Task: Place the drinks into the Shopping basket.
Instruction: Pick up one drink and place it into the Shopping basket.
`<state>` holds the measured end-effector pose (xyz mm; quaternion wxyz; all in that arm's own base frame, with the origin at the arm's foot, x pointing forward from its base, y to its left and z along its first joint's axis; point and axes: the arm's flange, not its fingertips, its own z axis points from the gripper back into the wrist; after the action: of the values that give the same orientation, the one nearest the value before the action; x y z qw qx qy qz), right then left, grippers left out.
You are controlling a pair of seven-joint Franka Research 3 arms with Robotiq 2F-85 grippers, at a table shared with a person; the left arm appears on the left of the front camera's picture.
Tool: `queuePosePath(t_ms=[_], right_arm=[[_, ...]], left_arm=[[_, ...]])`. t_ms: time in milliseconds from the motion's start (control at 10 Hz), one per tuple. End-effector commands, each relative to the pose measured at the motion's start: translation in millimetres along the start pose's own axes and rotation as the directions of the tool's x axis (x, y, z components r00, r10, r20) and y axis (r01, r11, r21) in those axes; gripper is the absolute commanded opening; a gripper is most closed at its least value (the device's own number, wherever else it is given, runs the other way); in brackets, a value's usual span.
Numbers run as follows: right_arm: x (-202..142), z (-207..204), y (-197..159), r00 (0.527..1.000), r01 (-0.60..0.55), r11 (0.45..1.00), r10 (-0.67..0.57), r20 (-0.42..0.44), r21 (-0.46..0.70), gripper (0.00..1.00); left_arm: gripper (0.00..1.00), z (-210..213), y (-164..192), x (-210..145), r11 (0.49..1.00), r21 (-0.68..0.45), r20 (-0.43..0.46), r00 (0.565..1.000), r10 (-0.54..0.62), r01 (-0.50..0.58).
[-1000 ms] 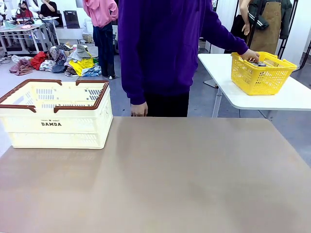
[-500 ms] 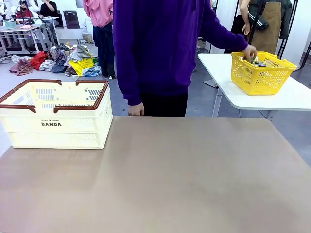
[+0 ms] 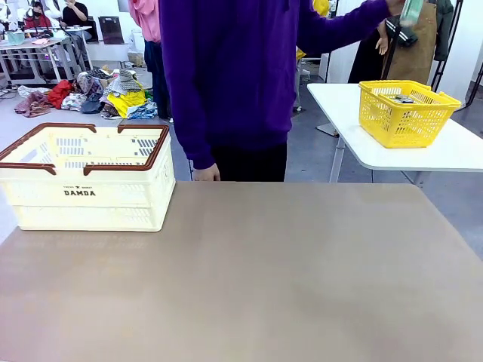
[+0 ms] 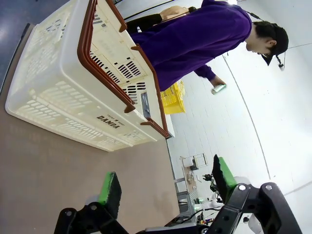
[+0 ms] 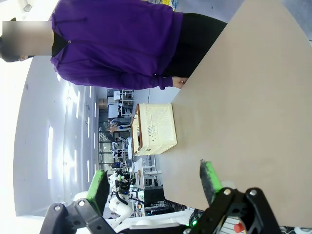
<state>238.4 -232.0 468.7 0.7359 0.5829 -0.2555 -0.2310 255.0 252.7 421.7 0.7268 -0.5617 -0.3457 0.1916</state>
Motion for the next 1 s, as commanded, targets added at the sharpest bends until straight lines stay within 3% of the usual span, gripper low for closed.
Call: queuePosePath(t_ms=[0,900], right_arm=[[1.7,0.5,3.0,1.000,-0.011,1.000,0.011,0.007,0.021,1.00],[1.7,0.5,3.0,1.000,-0.011,1.000,0.011,0.007,0.021,1.00]], left_arm=[[1.00,1.9,-0.8,1.3,1.000,-0.010,-0.003,1.000,0.000,0.000],[1.00,1.9,-0.8,1.3,1.000,-0.010,-0.003,1.000,0.000,0.000]])
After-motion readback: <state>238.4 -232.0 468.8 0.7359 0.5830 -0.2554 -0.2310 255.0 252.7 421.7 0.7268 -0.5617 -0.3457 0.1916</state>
